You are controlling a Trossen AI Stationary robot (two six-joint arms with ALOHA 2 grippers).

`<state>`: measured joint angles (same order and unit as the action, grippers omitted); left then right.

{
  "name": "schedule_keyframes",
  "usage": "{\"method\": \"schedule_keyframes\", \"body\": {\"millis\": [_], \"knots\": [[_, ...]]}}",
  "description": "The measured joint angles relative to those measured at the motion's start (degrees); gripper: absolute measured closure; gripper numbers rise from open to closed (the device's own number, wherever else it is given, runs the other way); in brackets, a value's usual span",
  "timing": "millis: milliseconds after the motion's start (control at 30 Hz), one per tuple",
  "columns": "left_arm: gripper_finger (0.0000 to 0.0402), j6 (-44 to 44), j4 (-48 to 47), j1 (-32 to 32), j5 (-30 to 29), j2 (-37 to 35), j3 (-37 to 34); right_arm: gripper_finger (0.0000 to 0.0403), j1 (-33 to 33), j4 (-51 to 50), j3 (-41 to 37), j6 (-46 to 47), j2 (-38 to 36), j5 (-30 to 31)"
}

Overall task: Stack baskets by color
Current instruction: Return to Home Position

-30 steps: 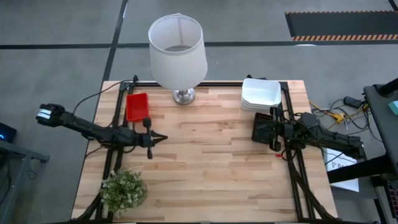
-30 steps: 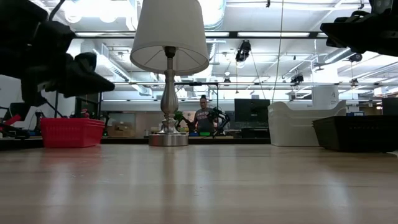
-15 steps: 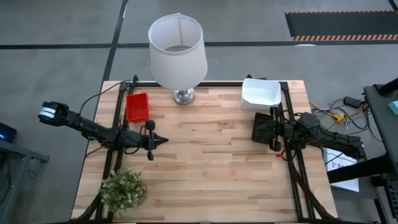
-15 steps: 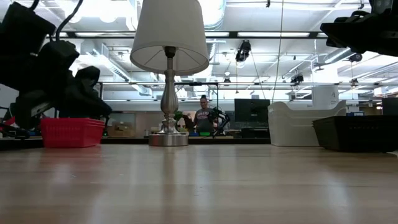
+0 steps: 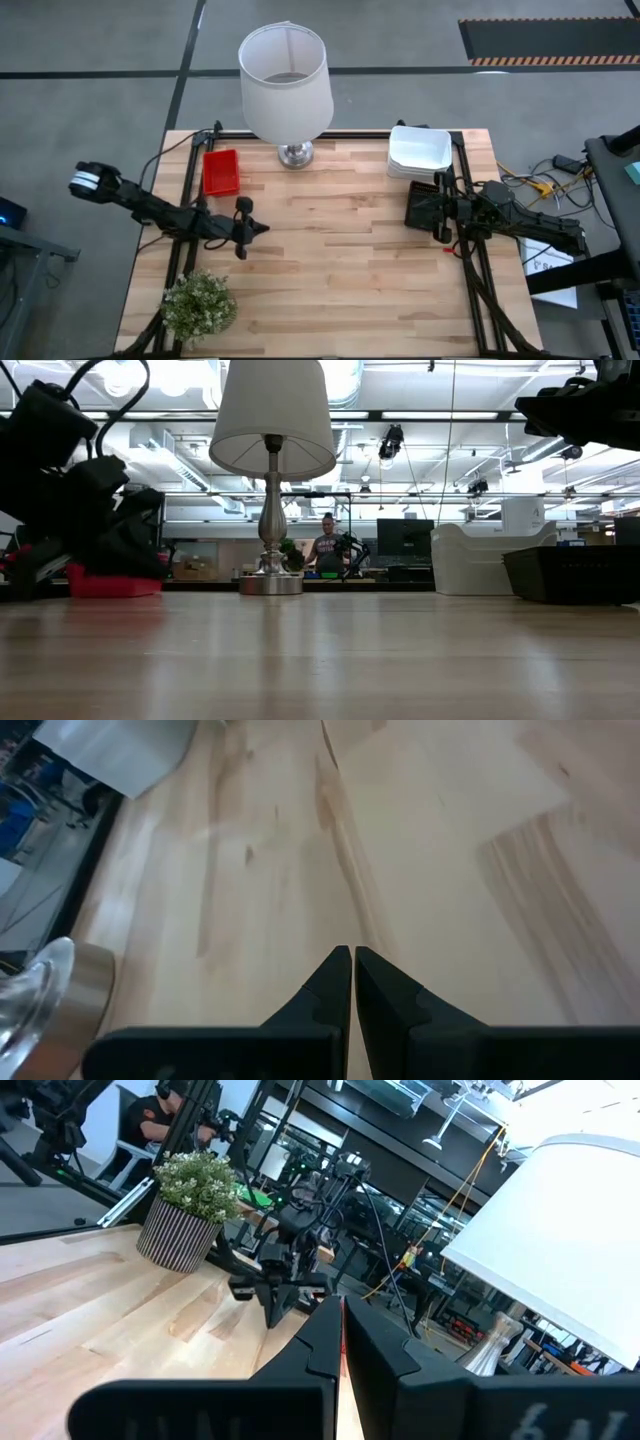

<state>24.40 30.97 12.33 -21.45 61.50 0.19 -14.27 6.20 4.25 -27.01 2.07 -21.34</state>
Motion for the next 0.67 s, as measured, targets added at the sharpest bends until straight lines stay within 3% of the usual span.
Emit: {"method": "schedule_keyframes", "body": {"millis": [667], "knots": [[0.04, -0.1, 3.5, 0.0, 0.2, 7.4, 0.6, 0.0394, 0.0, 0.0, 0.0, 0.0, 0.0, 0.0]]}}
